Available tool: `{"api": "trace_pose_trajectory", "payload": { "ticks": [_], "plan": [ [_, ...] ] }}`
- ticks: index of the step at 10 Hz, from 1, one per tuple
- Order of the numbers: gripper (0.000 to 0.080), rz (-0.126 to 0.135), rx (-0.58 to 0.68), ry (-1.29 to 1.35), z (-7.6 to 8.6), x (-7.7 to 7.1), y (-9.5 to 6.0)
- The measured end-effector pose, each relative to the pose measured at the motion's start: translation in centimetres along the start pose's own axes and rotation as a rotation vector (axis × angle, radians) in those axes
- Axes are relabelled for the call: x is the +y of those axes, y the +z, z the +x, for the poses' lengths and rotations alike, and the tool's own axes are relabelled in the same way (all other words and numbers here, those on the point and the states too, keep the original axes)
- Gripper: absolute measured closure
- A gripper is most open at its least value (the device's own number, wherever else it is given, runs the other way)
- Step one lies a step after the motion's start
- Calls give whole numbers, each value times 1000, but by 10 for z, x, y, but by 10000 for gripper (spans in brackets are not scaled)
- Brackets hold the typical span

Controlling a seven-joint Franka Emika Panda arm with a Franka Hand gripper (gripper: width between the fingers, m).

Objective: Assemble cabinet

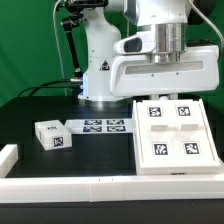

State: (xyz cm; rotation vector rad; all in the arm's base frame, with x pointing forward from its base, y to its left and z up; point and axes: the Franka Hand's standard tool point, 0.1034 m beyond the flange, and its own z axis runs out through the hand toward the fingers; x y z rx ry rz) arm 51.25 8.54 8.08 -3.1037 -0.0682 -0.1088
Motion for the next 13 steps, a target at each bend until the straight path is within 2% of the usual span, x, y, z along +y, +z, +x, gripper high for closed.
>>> {"api": "trace_pose_trajectory", "payload": {
  "ticks": [1,6,11,13],
  "plan": [
    [797,0,-1,0,0,0,-1],
    [797,10,-28,-11,19,-1,-38],
    [797,11,-54,-19,19,0,-39],
    [797,15,-68,-13,33,7,-56]
  ]
}}
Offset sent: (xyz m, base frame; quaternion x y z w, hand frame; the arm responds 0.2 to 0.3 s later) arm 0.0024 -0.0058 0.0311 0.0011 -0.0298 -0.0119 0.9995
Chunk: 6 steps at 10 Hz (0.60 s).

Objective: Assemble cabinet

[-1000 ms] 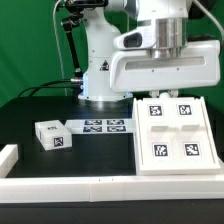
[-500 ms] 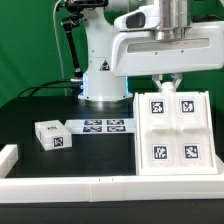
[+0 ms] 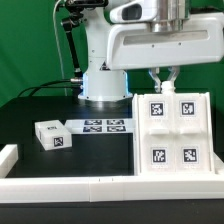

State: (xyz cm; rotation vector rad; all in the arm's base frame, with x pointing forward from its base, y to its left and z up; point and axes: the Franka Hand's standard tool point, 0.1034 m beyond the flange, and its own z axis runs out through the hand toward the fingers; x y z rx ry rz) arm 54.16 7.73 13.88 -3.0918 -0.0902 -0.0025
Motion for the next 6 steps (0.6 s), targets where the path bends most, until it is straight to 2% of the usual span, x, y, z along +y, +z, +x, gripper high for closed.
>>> {"api": "trace_pose_trajectory", "payload": {
  "ticks": [3,6],
  "plan": [
    [797,3,3,10,15,0,-11],
    [797,2,0,9,16,-3,-9]
  ]
}}
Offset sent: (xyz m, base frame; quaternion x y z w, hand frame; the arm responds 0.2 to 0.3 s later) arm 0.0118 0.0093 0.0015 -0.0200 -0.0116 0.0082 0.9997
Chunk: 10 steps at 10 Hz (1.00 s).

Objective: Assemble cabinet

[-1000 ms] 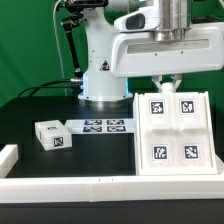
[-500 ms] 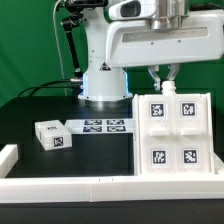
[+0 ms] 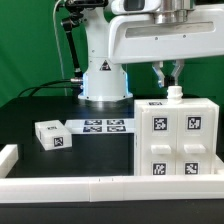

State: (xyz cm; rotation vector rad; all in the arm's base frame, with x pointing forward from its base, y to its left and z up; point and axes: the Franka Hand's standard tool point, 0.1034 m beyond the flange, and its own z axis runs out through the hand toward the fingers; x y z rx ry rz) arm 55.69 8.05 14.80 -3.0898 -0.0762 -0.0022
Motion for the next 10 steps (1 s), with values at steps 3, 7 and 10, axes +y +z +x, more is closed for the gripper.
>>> {"api": "trace_pose_trajectory", "payload": {
  "ticks": [3,7,10],
  "plan": [
    [547,-2,3,-4,-2,1,4],
    [226,-32,25,-103,-63,61,40],
    [3,-52,22,-157,-88,126,46]
  ]
}}
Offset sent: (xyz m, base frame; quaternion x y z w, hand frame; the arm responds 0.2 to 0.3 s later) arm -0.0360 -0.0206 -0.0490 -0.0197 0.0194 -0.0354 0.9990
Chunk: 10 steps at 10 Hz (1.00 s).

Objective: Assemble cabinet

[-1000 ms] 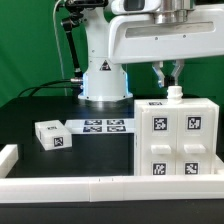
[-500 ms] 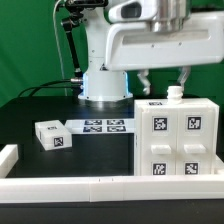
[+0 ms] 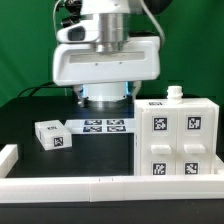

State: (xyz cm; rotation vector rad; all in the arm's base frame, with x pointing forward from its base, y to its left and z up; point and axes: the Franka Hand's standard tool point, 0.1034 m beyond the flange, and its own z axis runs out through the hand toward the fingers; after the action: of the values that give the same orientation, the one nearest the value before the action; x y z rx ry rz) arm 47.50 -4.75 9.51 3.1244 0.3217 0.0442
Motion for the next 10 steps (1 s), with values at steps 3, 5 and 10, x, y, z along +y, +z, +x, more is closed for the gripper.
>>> {"api": "trace_pose_trajectory", "payload": {
  "ticks": [3,5,10],
  "plan": [
    [3,-1,-4,13,-3,6,2],
    [3,-1,-4,14,-3,7,2],
    [3,30,-42,-149,-55,44,18]
  ]
}}
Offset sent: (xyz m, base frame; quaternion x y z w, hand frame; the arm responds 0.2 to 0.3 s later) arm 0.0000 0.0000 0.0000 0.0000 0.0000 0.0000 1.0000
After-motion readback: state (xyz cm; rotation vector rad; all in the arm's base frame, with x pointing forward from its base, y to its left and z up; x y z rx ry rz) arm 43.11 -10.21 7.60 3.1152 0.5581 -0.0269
